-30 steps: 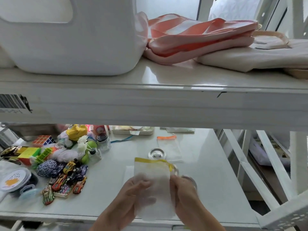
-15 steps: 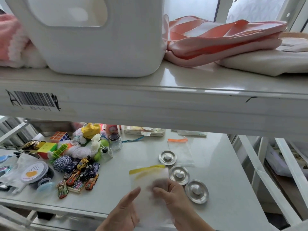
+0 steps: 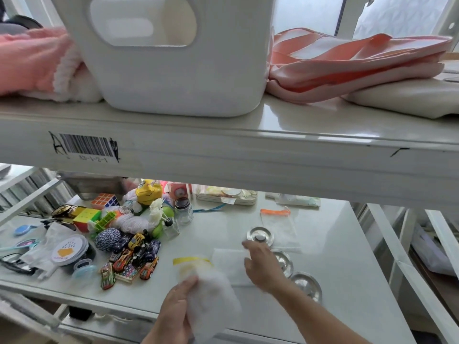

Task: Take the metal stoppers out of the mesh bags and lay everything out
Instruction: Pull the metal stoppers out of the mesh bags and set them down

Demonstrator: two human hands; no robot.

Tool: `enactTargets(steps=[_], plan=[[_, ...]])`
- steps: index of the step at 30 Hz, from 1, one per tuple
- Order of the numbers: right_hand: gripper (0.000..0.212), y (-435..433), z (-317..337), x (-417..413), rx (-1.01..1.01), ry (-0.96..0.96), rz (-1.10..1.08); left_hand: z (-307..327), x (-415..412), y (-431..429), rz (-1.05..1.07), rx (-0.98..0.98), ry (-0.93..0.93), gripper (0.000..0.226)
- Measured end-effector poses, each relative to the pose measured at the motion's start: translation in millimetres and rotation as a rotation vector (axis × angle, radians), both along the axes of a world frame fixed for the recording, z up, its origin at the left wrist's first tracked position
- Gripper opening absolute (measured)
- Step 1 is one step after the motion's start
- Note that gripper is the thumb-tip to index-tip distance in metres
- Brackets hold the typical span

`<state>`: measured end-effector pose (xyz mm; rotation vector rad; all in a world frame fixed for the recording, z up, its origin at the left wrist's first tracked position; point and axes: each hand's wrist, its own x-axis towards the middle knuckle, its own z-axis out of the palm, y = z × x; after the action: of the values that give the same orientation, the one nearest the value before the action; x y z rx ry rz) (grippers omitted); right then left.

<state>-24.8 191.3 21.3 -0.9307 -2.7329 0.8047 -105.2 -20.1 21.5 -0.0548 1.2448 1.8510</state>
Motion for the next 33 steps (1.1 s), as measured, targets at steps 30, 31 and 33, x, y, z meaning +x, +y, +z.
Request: enactTargets(steps=[30,31,33], plan=[[0.007,-52,-37,27,0.058,0.207,0.037,62,-56,-2,-0.321,0.208,0.020,0.078],[0.013,-55,-33,29,-0.076,0.305,-0.015,69,-54,3,-0.346,0.253,-0.005,0.076],[0.020,-64,-21,30,-0.437,0.495,-0.160,82,-43,15,-0.431,0.280,-0.002,0.058]])
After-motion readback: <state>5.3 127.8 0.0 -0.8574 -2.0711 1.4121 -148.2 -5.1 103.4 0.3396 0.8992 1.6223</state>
